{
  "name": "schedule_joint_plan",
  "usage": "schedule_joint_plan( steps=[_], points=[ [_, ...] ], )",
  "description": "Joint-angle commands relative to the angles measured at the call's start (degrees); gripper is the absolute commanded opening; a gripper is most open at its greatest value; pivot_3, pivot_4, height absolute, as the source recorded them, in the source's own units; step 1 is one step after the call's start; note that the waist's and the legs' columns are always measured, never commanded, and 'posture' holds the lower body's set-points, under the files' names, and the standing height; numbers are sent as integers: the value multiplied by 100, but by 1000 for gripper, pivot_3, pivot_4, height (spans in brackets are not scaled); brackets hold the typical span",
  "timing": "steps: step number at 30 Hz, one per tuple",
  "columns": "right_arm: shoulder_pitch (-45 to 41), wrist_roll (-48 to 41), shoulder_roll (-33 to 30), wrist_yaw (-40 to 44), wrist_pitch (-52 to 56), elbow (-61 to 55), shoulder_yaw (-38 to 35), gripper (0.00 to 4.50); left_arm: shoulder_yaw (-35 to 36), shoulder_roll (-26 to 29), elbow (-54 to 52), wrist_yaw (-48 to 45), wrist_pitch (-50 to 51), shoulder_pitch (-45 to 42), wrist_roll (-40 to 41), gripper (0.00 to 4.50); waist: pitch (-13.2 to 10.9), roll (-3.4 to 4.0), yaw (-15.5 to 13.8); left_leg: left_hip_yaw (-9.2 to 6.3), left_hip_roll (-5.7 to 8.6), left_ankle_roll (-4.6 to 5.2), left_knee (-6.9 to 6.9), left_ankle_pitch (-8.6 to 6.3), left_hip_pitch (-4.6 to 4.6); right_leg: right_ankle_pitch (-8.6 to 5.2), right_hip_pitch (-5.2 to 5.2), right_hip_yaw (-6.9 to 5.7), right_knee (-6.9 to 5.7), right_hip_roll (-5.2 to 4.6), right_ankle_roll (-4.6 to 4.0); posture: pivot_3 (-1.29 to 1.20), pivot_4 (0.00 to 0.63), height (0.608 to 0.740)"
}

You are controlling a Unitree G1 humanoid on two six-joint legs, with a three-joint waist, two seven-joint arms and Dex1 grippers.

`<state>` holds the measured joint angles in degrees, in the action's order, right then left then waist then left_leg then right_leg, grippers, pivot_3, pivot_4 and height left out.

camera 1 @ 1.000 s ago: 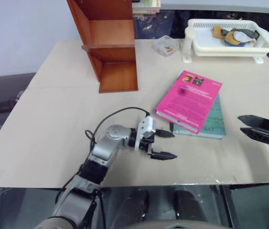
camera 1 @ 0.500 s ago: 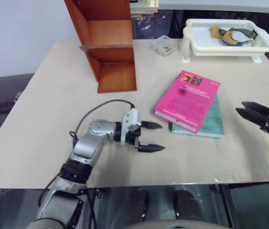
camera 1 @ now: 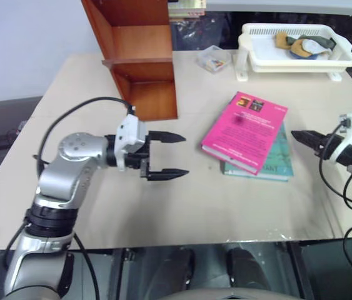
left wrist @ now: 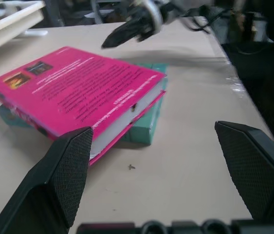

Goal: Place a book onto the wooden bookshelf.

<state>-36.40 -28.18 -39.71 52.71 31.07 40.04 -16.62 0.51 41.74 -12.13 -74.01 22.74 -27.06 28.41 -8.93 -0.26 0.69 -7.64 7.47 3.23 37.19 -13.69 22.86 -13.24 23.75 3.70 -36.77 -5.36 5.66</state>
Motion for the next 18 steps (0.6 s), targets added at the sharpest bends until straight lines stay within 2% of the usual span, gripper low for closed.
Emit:
schedule_joint_plan(
  steps=[1, 4, 9, 18],
  points=[
    [-365, 204, 91, -136, -169, 356, 56, 3177, 581, 243, -273, 275, 152, -123, 301, 4437, 0, 0, 9, -1, -1, 0, -1, 0, -1, 0, 0, 0, 0, 1, 0, 0, 150, 740],
    [-570, 310, 229, -87, -230, 608, 112, 3177, 951, 443, -331, 580, 332, -43, 386, 4437, -1, 2, 61, 0, -7, -1, -1, 0, -2, 0, 2, 2, -3, 10, 0, 0, 150, 740],
    [-784, 379, 344, 129, -73, 843, 219, 3177, 1083, 630, -457, 813, 454, 329, 374, 4437, -4, 5, 69, 3, -6, -1, -3, 0, -3, 0, 1, 5, 0, 10, 0, 0, 150, 740],
    [-783, 499, 422, 1825, -340, 987, 659, 3177, 1133, 623, -547, 1069, 428, 657, 413, 4437, -5, 8, 47, 2, -6, -1, -3, 0, -2, 0, 1, 3, 0, 10, 0, 0, 150, 740]
  ],
)
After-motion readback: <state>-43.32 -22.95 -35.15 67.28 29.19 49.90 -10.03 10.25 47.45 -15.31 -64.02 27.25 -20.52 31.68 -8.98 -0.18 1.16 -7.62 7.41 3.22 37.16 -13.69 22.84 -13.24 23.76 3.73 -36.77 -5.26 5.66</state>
